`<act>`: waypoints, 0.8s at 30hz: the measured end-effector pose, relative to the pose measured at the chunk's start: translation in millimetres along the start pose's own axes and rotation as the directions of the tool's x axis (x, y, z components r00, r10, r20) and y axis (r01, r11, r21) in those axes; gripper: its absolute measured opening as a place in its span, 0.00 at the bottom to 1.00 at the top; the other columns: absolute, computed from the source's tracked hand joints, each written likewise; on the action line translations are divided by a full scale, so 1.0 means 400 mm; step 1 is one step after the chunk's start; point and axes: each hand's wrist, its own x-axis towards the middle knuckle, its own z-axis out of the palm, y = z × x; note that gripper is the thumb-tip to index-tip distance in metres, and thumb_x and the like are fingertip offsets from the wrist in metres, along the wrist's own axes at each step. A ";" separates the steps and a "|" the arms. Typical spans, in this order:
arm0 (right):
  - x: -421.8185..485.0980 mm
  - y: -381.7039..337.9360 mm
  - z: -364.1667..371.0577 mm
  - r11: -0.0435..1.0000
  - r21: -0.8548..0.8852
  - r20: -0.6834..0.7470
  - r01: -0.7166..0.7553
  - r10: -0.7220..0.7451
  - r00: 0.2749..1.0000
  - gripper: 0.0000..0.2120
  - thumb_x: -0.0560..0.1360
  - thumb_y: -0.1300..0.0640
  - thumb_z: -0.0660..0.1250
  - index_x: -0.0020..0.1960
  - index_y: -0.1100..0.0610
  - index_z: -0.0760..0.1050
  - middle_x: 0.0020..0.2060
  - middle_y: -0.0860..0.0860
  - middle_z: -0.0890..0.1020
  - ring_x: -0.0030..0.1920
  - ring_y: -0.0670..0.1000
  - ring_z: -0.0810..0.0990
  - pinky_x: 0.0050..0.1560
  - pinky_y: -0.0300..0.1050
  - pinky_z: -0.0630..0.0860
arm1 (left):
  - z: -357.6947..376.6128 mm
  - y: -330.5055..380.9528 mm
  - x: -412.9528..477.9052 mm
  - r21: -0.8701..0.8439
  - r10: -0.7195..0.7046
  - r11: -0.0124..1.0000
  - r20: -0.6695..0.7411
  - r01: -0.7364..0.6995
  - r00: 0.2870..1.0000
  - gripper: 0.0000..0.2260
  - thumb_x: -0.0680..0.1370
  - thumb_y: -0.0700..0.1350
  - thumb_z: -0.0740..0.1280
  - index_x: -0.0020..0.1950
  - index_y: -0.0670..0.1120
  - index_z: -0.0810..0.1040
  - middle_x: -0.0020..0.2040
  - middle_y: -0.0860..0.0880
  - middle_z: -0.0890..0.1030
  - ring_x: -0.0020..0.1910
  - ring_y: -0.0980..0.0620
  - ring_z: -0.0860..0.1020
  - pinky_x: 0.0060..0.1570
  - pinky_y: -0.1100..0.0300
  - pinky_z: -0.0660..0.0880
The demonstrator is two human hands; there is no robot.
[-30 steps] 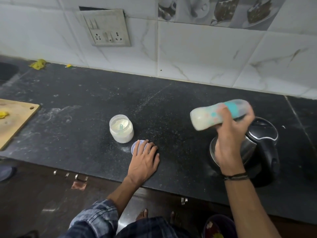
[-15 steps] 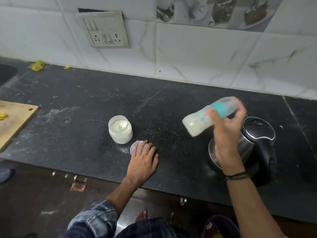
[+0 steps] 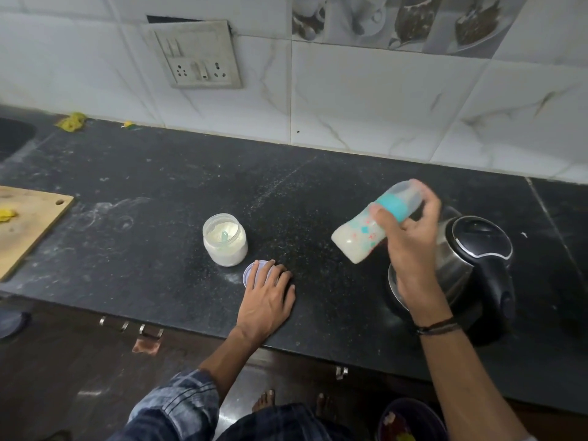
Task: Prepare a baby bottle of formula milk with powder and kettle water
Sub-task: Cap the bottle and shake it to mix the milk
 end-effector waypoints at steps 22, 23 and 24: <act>0.004 0.000 0.010 0.999 0.018 -0.079 -0.027 0.028 0.997 0.27 0.77 0.63 0.75 0.69 0.47 0.67 0.54 0.48 0.82 0.49 0.46 0.87 0.43 0.47 0.84 | 0.008 -0.006 -0.003 0.006 0.000 1.000 0.032 0.000 0.999 0.15 0.84 0.53 0.60 0.62 0.47 0.81 0.62 0.49 0.79 0.70 0.43 0.74 0.78 0.41 0.61; 0.001 0.009 0.007 0.999 -0.014 -0.025 -0.050 0.049 0.998 0.28 0.77 0.64 0.75 0.69 0.47 0.67 0.54 0.49 0.83 0.49 0.47 0.86 0.45 0.47 0.84 | 0.007 -0.007 -0.003 0.003 0.003 1.000 0.030 -0.003 1.000 0.15 0.84 0.53 0.60 0.62 0.47 0.81 0.62 0.48 0.79 0.70 0.44 0.74 0.78 0.41 0.61; -0.003 0.008 0.008 0.999 0.001 -0.031 -0.044 0.044 0.999 0.29 0.76 0.65 0.76 0.70 0.49 0.67 0.55 0.50 0.83 0.49 0.47 0.86 0.47 0.48 0.84 | 0.006 -0.006 -0.002 0.002 0.002 1.000 0.029 -0.002 1.000 0.15 0.84 0.53 0.60 0.62 0.47 0.81 0.62 0.48 0.79 0.70 0.44 0.74 0.78 0.41 0.61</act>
